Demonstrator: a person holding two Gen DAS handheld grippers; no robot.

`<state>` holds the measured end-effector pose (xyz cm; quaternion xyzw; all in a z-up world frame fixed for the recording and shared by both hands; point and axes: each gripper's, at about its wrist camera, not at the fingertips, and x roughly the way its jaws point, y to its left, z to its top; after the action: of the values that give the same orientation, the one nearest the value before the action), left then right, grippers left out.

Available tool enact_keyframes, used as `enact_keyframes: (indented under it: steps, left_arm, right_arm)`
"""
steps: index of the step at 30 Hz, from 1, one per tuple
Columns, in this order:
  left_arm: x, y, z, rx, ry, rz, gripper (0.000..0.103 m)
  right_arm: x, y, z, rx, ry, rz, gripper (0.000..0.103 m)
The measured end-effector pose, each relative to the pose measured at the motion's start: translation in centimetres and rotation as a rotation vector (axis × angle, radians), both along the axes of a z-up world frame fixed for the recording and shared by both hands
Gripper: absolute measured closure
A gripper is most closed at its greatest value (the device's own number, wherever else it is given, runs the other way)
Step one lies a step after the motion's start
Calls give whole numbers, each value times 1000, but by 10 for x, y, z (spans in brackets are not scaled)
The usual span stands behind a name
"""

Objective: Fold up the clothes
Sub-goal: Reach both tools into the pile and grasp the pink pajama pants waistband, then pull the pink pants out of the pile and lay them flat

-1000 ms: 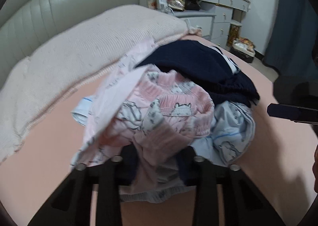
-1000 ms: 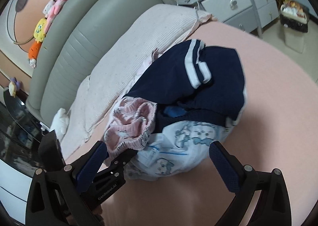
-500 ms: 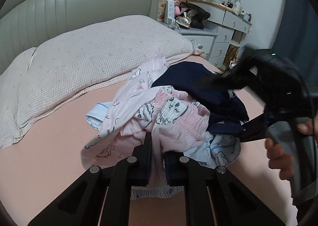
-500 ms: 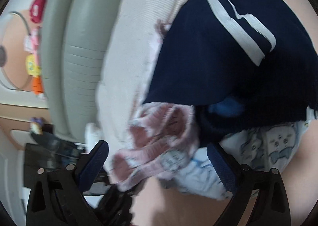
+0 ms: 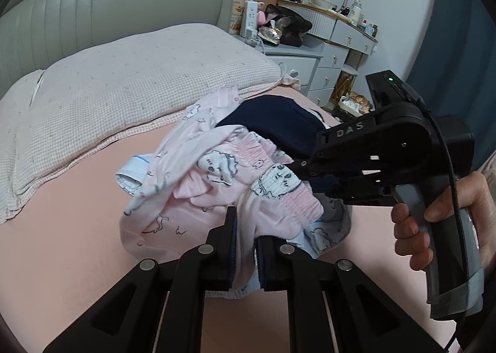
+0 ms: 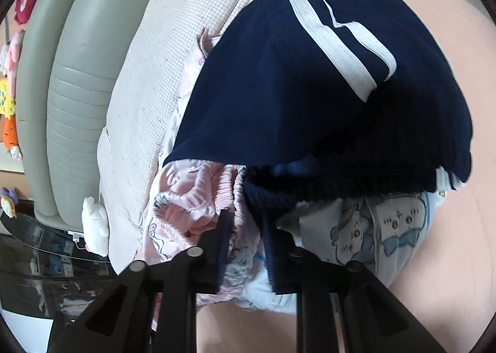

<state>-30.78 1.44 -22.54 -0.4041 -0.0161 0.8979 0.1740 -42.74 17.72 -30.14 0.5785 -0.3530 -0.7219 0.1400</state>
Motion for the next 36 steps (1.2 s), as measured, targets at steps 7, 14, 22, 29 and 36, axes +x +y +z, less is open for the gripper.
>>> enact_keyframes:
  steps: [7, 14, 22, 29, 36]
  left_arm:
    - [14, -10, 27, 56, 49, -10, 95]
    - [32, -62, 75, 157, 107, 64, 95]
    - [79, -115, 138, 155, 210, 122, 96]
    - [127, -153, 178, 138, 231, 167, 96]
    - [167, -181, 195, 128, 231, 226, 96]
  right_arm:
    - [11, -12, 22, -203, 60, 5, 93]
    - [24, -72, 89, -186, 211, 124, 93]
    - [72, -138, 159, -178, 342, 220, 93]
    - [127, -179, 219, -149, 438, 306, 93]
    - [178, -215, 257, -156, 494, 391, 93]
